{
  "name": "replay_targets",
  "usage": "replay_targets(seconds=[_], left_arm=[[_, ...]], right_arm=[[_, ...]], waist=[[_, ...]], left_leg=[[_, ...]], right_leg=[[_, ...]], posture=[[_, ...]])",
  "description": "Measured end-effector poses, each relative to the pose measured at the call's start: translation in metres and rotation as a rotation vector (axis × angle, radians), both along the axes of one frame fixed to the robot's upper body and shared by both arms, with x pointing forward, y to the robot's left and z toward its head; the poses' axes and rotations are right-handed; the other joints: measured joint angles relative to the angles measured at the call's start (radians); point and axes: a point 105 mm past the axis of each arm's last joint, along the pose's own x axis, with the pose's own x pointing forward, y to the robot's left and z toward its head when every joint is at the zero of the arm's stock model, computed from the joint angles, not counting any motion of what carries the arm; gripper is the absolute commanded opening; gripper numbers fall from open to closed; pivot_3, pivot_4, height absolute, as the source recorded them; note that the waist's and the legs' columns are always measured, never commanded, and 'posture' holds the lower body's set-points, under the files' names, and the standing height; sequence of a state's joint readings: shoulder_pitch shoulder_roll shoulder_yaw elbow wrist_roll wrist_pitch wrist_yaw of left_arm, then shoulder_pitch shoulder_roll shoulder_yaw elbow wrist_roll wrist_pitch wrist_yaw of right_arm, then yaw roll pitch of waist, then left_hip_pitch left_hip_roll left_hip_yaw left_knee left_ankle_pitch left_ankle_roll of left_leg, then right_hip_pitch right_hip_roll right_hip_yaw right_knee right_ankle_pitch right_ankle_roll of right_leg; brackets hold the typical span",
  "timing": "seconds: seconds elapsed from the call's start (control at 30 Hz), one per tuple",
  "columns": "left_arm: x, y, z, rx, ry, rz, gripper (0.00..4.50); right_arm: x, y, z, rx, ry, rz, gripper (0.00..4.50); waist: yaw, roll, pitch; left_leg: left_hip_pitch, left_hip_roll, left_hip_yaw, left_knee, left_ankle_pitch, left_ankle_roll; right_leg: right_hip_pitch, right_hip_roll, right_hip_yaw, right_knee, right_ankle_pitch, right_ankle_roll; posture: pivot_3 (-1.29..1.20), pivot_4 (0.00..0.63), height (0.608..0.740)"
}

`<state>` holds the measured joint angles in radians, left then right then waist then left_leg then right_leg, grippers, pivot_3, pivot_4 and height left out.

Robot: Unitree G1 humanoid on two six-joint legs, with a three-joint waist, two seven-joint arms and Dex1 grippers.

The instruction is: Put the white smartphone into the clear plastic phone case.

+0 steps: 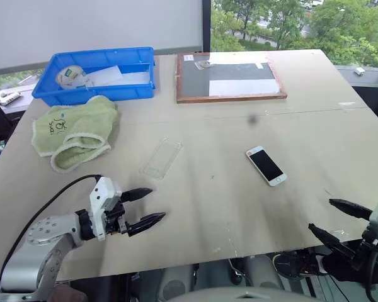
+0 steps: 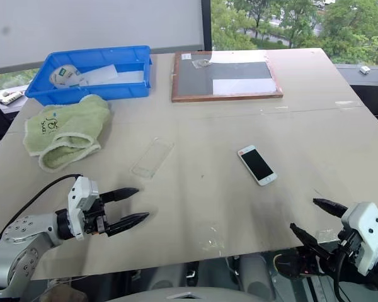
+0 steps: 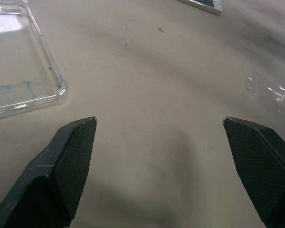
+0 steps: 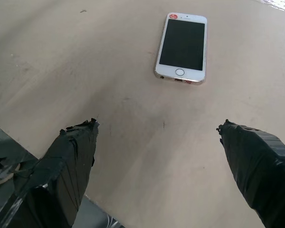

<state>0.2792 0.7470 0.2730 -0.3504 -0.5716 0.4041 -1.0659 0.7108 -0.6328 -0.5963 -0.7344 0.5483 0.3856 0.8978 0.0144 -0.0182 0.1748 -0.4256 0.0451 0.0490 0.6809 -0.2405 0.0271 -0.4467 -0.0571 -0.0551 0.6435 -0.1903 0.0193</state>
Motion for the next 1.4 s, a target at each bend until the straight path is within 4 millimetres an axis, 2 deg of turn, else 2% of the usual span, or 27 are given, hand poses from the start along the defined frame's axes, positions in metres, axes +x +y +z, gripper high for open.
replay_targets(seconds=[0.1,0.17,0.23,0.43,0.5,0.63,0.7,0.83,0.93,1.03,1.23,1.4], left_arm=[[0.005,0.000,0.003,-0.001,-0.011,0.005,4.45],[0.025,-0.002,0.020,-0.002,-0.087,0.010,4.45],[0.039,-0.005,0.039,0.009,-0.166,-0.001,4.45],[0.066,0.001,0.044,0.067,-0.156,0.076,4.45],[0.072,0.003,0.043,0.119,-0.142,0.095,4.45],[0.069,0.003,0.033,0.200,-0.084,0.022,4.45],[0.071,0.012,0.028,0.264,-0.048,-0.045,4.45],[0.083,0.021,0.029,0.324,-0.080,-0.093,4.45],[0.094,0.023,0.017,0.349,-0.108,-0.135,4.45],[0.100,0.022,0.014,0.360,-0.134,-0.193,4.45],[0.106,0.034,0.010,0.455,-0.165,-0.328,4.45],[0.108,0.039,0.013,0.478,-0.151,-0.405,4.45]], right_arm=[[0.003,0.001,0.003,0.011,-0.019,0.012,4.50],[0.015,0.010,0.015,0.043,-0.095,0.058,4.50],[0.018,0.025,0.028,0.072,-0.164,0.130,4.50],[0.023,0.044,0.042,0.111,-0.210,0.239,4.50],[0.024,0.052,0.045,0.112,-0.227,0.273,4.50],[0.026,0.059,0.046,0.118,-0.235,0.298,4.50],[0.028,0.064,0.045,0.120,-0.233,0.315,4.50],[0.031,0.068,0.042,0.119,-0.231,0.322,4.50],[0.035,0.069,0.045,0.121,-0.250,0.308,4.50],[0.036,0.068,0.045,0.122,-0.250,0.293,4.50],[0.024,0.068,0.037,0.141,-0.184,0.317,4.50],[0.011,0.070,0.045,0.119,-0.182,0.404,4.50]], waist=[[0.001,0.000,0.000],[0.002,0.000,0.000],[0.002,0.002,-0.001],[0.000,0.002,-0.001],[0.000,0.001,-0.001],[0.001,0.001,-0.001],[0.003,0.001,-0.001],[0.003,0.001,-0.001],[0.004,0.001,-0.001],[0.005,0.000,-0.002],[0.007,-0.001,-0.003],[0.000,-0.002,-0.004]], left_leg=[[0.000,0.000,0.000,0.000,0.000,0.000],[-0.001,0.000,-0.001,0.000,0.000,0.000],[0.000,-0.001,-0.001,0.000,0.000,0.000],[-0.002,-0.003,0.000,0.000,0.003,0.005],[-0.003,-0.004,0.000,0.000,0.003,0.006],[-0.002,-0.004,0.000,0.000,0.003,0.006],[-0.002,-0.004,-0.001,0.000,0.003,0.006],[-0.002,-0.003,-0.001,0.000,0.003,0.006],[-0.003,-0.004,0.000,0.000,0.003,0.006],[-0.004,-0.006,0.000,0.000,0.003,0.006],[-0.002,-0.005,0.000,0.001,0.003,0.006],[-0.002,-0.005,0.001,0.002,0.003,0.006]], right_leg=[[0.000,0.000,0.000,0.000,0.000,0.000],[0.000,0.002,-0.002,0.000,0.000,0.000],[0.001,0.003,-0.002,0.000,0.000,0.000],[0.000,0.005,0.000,0.000,0.000,0.000],[0.000,0.006,0.000,-0.001,0.000,0.000],[0.000,0.006,0.000,-0.001,0.000,0.000],[0.000,0.006,-0.001,-0.001,0.000,0.000],[0.000,0.004,-0.001,0.000,0.000,0.000],[0.000,0.004,0.000,-0.001,0.000,0.000],[0.000,0.005,-0.001,-0.001,0.000,0.000],[0.001,0.006,-0.001,0.000,0.000,0.000],[0.001,0.006,0.000,0.000,0.000,0.000]], posture=[[0.00,0.150,0.740],[0.00,0.150,0.740],[0.00,0.150,0.740],[0.00,0.150,0.740],[0.00,0.150,0.740],[0.00,0.150,0.740],[0.00,0.150,0.740],[0.00,0.150,0.740],[0.00,0.150,0.740],[0.00,0.150,0.740],[0.00,0.150,0.740],[0.00,0.150,0.740]])
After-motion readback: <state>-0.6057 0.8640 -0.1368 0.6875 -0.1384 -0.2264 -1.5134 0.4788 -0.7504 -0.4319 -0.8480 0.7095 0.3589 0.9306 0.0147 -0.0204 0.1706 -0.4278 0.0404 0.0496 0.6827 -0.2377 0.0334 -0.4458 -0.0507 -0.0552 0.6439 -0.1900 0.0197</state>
